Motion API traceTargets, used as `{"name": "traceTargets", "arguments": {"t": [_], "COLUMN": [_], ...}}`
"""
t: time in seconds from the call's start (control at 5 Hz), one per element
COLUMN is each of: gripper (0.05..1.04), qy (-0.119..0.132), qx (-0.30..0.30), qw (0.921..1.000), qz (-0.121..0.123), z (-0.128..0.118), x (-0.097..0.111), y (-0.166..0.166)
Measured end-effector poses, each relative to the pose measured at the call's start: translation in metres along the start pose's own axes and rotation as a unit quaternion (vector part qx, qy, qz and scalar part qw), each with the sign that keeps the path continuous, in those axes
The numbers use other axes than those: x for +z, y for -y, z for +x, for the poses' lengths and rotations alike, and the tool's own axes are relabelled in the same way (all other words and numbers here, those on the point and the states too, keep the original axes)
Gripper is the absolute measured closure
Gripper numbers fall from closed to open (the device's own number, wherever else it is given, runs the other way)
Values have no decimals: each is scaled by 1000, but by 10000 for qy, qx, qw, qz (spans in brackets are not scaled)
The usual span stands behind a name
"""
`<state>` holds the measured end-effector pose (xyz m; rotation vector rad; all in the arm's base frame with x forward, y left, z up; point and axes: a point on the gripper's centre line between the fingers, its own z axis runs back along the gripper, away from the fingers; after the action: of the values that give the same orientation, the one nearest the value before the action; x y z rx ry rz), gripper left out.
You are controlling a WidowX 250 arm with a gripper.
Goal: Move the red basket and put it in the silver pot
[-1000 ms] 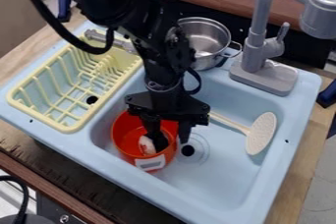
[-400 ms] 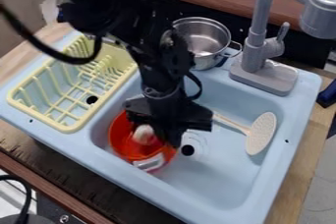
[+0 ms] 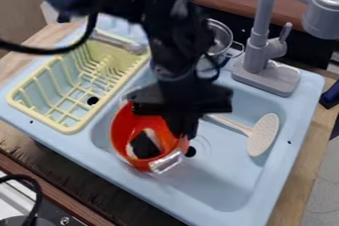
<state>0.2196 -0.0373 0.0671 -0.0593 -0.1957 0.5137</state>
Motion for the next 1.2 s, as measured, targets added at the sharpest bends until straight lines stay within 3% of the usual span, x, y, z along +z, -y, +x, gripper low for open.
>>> {"name": "traceTargets", "arguments": {"t": [0.2, 0.4, 0.6, 0.8, 1.0, 1.2], "gripper": [1029, 1029, 1029, 1029, 1029, 1029], "qy": [-103, -157, -310, -147, -60, -30], "qx": [502, 1195, 1958, 2650, 3099, 3204], "qw": [9986, 9924, 9784, 9617, 9479, 9452], "qz": [93, 246, 580, 685, 739, 620], "z": [10, 31, 53, 83, 114, 132], "x": [26, 45, 55, 68, 65, 59], "y": [9, 17, 13, 8, 3, -2]}}
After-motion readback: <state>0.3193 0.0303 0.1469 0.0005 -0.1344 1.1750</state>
